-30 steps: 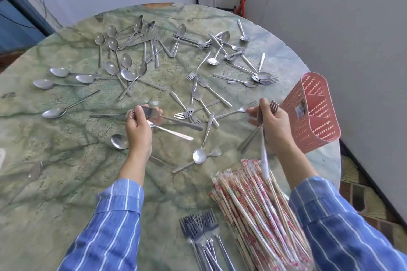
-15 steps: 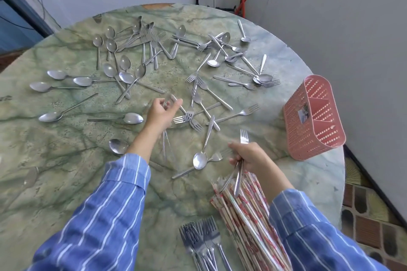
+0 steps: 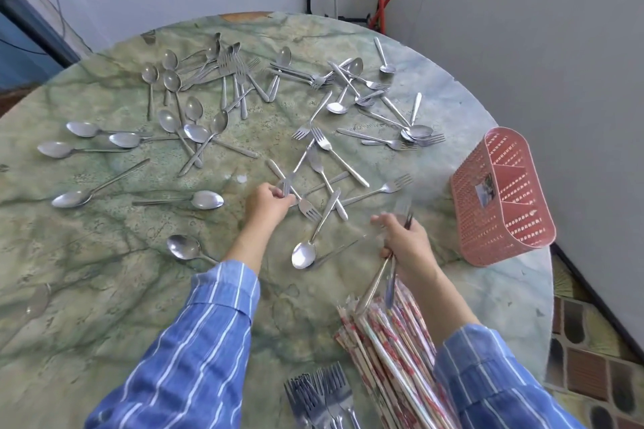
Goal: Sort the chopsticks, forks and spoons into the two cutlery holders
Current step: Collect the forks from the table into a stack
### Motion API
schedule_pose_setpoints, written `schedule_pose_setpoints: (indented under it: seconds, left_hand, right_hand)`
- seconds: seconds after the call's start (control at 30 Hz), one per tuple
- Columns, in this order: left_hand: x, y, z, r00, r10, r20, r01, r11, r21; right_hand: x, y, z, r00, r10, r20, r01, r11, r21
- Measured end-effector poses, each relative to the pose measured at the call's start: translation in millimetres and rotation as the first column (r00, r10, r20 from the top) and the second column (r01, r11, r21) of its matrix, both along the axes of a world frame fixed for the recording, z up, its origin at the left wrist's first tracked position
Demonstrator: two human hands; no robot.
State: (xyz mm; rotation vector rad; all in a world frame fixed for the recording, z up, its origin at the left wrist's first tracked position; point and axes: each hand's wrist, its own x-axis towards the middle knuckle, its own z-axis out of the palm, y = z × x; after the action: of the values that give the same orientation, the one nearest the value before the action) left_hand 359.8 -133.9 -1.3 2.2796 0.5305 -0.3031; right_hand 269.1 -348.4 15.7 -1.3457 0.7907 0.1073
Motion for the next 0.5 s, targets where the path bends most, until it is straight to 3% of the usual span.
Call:
schedule_pose_setpoints:
  seconds: [0.17,0.3,0.4,0.5]
  left_hand:
    - [-8,16,6,0.920,0.263,0.291,-0.213,0.958,-0.192]
    - [-3,35,14,0.839,0.361,0.408,-0.213,0.906,-0.365]
    - [4,49,27,0.788,0.372,0.491,-0.148,0.888,-0.435]
    - [14,62,35,0.783,0.338,0.523,-0.117,0.905,-0.409]
  right_hand:
    - [19,-16,11,0.958,-0.219,0.185,0.233,0.970,-0.062]
    - [37,-26,15,0.948,-0.227,0.223,0.267,0.950,-0.165]
    - [52,-31,15,0.942,-0.300,0.153,0.309,0.950,-0.036]
    - [63,-35,11,0.913,-0.404,0.059,0.377,0.891,0.253]
